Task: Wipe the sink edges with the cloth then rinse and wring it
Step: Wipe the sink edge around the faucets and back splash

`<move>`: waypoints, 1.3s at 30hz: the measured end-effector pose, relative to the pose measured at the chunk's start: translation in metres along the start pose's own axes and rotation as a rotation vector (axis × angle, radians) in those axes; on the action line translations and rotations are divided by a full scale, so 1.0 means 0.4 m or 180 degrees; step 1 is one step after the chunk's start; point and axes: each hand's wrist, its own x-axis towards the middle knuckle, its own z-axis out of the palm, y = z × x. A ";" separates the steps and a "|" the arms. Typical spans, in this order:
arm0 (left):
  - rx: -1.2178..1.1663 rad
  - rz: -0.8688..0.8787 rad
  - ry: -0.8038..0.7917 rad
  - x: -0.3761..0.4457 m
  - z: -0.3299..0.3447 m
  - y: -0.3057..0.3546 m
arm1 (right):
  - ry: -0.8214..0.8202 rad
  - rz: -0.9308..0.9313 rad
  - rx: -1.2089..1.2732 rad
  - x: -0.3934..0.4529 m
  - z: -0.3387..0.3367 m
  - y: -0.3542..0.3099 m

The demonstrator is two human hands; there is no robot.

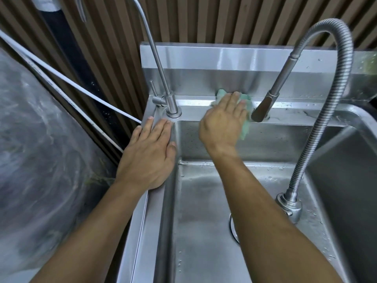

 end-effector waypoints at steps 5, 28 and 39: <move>0.0001 0.0041 0.0018 -0.001 0.002 0.002 | -0.0273 -0.1464 0.0271 -0.031 0.028 -0.053; -0.0034 -0.0001 -0.0077 -0.010 -0.015 0.007 | 0.0102 -0.0418 0.0309 0.009 -0.020 0.092; -0.0034 -0.0036 -0.0080 -0.007 -0.015 0.009 | -0.0156 -0.1679 0.0746 0.041 -0.039 0.084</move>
